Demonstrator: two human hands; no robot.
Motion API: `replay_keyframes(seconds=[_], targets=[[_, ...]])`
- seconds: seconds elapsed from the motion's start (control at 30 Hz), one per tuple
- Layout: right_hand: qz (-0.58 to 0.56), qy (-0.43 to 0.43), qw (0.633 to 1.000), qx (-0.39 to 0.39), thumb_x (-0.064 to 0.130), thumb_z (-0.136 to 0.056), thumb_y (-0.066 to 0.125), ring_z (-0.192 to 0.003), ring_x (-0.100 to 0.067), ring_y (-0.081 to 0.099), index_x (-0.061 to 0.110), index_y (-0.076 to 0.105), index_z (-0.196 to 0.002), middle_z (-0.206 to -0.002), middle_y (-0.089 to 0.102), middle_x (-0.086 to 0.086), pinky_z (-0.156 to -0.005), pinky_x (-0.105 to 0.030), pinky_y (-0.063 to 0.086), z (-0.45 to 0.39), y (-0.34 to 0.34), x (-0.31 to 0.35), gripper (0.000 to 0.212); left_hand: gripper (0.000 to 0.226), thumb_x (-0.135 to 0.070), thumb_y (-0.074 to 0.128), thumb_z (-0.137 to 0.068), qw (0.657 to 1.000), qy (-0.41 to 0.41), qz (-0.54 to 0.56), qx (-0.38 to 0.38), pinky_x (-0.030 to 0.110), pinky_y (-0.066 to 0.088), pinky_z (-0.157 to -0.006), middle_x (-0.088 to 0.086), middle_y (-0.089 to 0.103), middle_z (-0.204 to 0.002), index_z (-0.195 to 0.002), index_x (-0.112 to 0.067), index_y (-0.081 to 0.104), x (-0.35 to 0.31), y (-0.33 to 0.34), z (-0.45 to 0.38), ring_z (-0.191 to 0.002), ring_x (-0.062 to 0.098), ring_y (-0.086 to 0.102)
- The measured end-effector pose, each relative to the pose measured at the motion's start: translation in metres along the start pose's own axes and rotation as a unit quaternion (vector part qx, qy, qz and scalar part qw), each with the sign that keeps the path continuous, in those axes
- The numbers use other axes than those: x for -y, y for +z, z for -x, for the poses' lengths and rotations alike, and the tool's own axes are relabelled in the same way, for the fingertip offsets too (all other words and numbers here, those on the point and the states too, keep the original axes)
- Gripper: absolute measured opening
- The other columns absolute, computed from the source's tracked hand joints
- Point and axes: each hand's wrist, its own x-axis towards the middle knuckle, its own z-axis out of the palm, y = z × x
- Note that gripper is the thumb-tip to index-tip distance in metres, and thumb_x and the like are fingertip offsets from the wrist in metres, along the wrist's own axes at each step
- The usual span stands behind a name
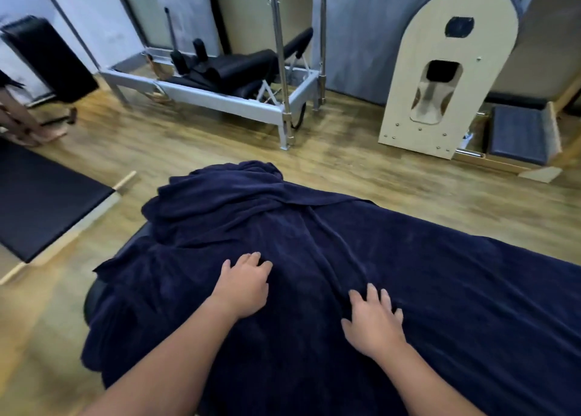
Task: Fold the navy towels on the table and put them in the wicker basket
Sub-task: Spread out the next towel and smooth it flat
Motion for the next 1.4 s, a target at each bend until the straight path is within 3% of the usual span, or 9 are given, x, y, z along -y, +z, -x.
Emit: replay_keyframes(seconds=[0.2, 0.43, 0.57, 0.67, 0.8, 0.97, 1.1, 1.27, 1.4], targets=[[-0.032, -0.068, 0.997, 0.017, 0.045, -0.096, 0.053, -0.136, -0.025, 0.035, 0.027, 0.047, -0.14, -0.146, 0.04, 0.001, -0.106, -0.049, 0.041, 0.014, -0.006, 0.056, 0.048, 0.025, -0.03, 0.046, -0.097, 0.998, -0.041, -0.025, -0.027, 0.041, 0.045, -0.094, -0.001, 0.05, -0.129, -0.115, -0.019, 0.058, 0.079, -0.027, 0.016, -0.12, 0.024, 0.049], [-0.039, -0.099, 0.994, -0.009, 0.043, -0.097, 0.053, -0.127, -0.022, 0.043, 0.024, 0.051, -0.139, -0.136, 0.049, 0.002, -0.102, -0.04, 0.046, -0.006, -0.016, 0.151, 0.046, 0.053, -0.02, 0.05, -0.092, 0.985, -0.086, 0.005, -0.148, 0.049, 0.048, -0.096, 0.012, 0.029, -0.154, -0.144, -0.02, 0.04, 0.194, -0.066, -0.036, -0.135, 0.034, 0.036], [-0.051, -0.117, 0.991, -0.05, 0.042, -0.099, 0.052, -0.126, -0.02, 0.042, 0.024, 0.049, -0.142, -0.139, 0.047, 0.006, -0.105, -0.036, 0.044, -0.023, -0.015, 0.226, 0.047, 0.075, -0.028, 0.058, -0.091, 0.981, -0.123, 0.103, -0.107, 0.051, 0.038, -0.111, 0.019, 0.026, -0.154, -0.155, -0.024, 0.018, 0.257, -0.076, -0.096, -0.141, 0.04, 0.028], [-0.057, -0.153, 0.986, -0.042, 0.041, -0.099, 0.052, -0.124, -0.02, 0.043, 0.025, 0.047, -0.143, -0.136, 0.049, 0.005, -0.106, -0.036, 0.043, -0.029, -0.012, 0.28, 0.047, 0.057, -0.038, 0.069, -0.087, 0.968, -0.129, 0.213, -0.043, 0.046, 0.05, -0.097, 0.011, 0.06, -0.121, -0.133, -0.014, 0.046, 0.281, -0.087, -0.123, -0.116, 0.036, 0.056], [-0.028, -0.243, 0.97, 0.003, 0.038, -0.097, 0.056, -0.121, -0.031, 0.044, 0.023, 0.041, -0.145, -0.131, 0.047, -0.004, -0.104, -0.045, 0.044, -0.033, 0.0, 0.342, 0.052, 0.018, -0.026, 0.067, -0.083, 0.97, -0.058, 0.227, -0.06, 0.033, 0.051, -0.066, 0.004, 0.067, -0.082, -0.085, -0.008, 0.065, 0.283, -0.118, -0.136, -0.08, 0.025, 0.063], [0.101, -0.216, 0.97, 0.051, 0.038, -0.09, 0.07, -0.121, -0.041, 0.043, 0.031, 0.002, -0.157, -0.137, 0.045, -0.019, -0.095, -0.056, 0.041, -0.04, 0.014, 0.398, 0.096, 0.013, -0.017, 0.075, -0.085, 0.85, 0.019, 0.524, -0.057, 0.031, 0.05, -0.069, 0.009, 0.074, -0.082, -0.083, -0.006, 0.068, 0.26, -0.162, -0.142, -0.072, 0.02, 0.066], [0.156, -0.202, 0.966, 0.05, 0.005, -0.092, 0.059, -0.114, -0.043, 0.048, 0.002, 0.047, -0.136, -0.121, 0.058, -0.026, -0.09, -0.051, 0.041, -0.038, 0.021, 0.391, 0.045, 0.011, -0.017, 0.077, -0.087, 0.801, 0.03, 0.59, -0.094, 0.031, 0.05, -0.072, 0.002, 0.067, -0.09, -0.087, -0.021, 0.066, 0.241, -0.171, -0.159, -0.076, 0.017, 0.061], [0.102, -0.113, 0.988, 0.021, 0.024, -0.098, 0.054, -0.11, -0.036, 0.054, 0.007, 0.059, -0.118, -0.119, 0.061, -0.017, -0.088, -0.044, 0.046, -0.029, 0.03, 0.348, 0.027, 0.048, -0.002, 0.068, -0.089, 0.847, 0.139, 0.509, 0.069, 0.031, 0.054, -0.073, 0.001, 0.069, -0.103, -0.135, -0.01, 0.057, 0.222, -0.167, -0.184, -0.088, 0.016, 0.065], [0.038, -0.063, 0.997, -0.025, 0.03, -0.099, 0.051, -0.099, -0.029, 0.058, 0.012, 0.059, -0.107, -0.111, 0.061, -0.01, -0.074, -0.035, 0.045, -0.03, 0.018, 0.326, 0.021, 0.067, -0.015, 0.065, -0.078, 0.965, 0.164, 0.201, -0.028, 0.042, 0.053, -0.097, 0.005, 0.057, -0.117, -0.142, -0.028, 0.048, 0.234, -0.153, -0.194, -0.111, 0.03, 0.061]])
